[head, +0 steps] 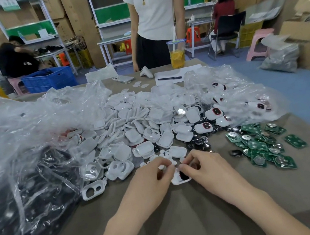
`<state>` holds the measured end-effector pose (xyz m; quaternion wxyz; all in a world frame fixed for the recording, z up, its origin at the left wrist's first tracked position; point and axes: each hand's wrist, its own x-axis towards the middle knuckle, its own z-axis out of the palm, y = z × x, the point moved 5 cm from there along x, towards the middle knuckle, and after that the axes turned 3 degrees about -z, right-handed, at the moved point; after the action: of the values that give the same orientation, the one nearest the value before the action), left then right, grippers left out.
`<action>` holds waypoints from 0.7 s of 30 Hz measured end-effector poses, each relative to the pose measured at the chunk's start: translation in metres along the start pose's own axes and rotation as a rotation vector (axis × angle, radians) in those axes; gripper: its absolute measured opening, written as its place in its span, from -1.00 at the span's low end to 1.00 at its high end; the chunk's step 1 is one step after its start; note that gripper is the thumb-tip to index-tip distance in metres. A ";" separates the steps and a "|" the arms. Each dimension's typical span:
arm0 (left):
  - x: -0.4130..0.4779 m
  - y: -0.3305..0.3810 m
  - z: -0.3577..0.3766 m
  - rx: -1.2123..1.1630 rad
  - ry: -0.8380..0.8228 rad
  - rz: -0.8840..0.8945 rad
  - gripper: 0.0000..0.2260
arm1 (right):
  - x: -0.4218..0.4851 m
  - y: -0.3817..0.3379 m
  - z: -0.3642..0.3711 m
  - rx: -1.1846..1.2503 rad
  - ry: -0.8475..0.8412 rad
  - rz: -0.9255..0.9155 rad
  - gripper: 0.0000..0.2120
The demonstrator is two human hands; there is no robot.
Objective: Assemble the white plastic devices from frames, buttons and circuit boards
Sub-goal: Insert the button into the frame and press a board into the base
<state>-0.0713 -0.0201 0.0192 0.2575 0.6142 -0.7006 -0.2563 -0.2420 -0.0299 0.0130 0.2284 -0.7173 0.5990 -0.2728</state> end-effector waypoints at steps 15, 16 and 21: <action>0.007 -0.004 -0.019 0.231 0.375 0.302 -0.84 | 0.027 0.028 -0.020 -0.318 0.165 -0.035 -0.58; 0.011 -0.007 -0.018 0.233 0.345 0.290 -0.83 | 0.030 0.031 -0.017 -0.327 0.123 -0.023 -0.57; 0.016 -0.011 -0.014 0.231 0.320 0.270 -0.86 | 0.031 0.038 -0.016 -0.292 0.193 -0.036 -0.71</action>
<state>-0.0554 -0.0380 0.0228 0.3252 0.5730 -0.7513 -0.0374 -0.2762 -0.0674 0.0041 0.0584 -0.7241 0.6383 -0.2546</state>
